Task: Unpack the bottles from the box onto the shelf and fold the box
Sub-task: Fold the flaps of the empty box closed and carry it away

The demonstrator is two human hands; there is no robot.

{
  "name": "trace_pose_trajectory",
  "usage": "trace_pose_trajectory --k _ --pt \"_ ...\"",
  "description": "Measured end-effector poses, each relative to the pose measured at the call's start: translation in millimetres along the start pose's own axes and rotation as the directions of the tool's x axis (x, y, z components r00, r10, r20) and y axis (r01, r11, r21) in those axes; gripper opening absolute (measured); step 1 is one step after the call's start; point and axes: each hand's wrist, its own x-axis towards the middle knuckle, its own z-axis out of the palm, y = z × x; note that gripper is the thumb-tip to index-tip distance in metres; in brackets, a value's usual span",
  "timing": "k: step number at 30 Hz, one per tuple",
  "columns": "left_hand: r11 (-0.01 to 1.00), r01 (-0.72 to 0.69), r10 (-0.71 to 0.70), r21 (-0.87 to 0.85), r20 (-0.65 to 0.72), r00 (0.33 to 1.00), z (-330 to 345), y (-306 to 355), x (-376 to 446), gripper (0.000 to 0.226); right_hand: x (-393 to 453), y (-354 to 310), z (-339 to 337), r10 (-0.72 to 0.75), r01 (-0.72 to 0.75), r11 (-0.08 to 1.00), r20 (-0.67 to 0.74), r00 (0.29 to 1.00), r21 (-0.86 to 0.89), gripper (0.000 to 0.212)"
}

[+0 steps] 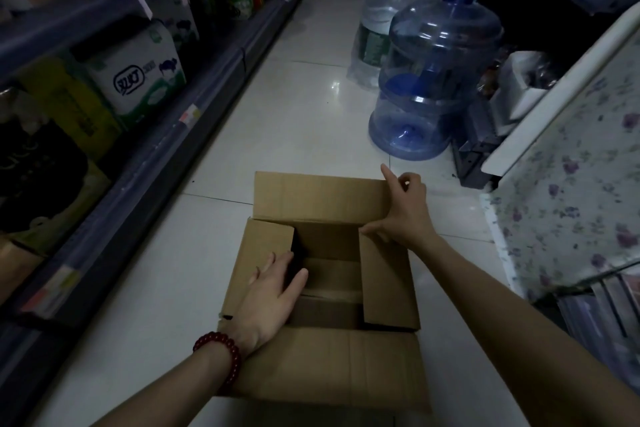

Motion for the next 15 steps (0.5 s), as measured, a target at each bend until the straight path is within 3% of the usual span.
trace_pose_trajectory --k 6,11,15 --pt "1.000 -0.013 0.013 -0.021 0.018 1.000 -1 -2 -2 0.067 -36 3 -3 -0.192 0.162 0.969 -0.159 0.968 -0.189 0.078" --pt "0.982 -0.182 0.177 -0.059 -0.082 0.981 -17 -2 -8 0.053 -76 7 11 -0.237 0.206 0.959 -0.156 0.959 -0.192 0.057" --pt "0.967 -0.238 0.218 -0.090 -0.183 0.958 -32 -4 -18 0.036 -102 11 18 -0.183 0.179 0.974 -0.018 0.983 -0.140 0.060"
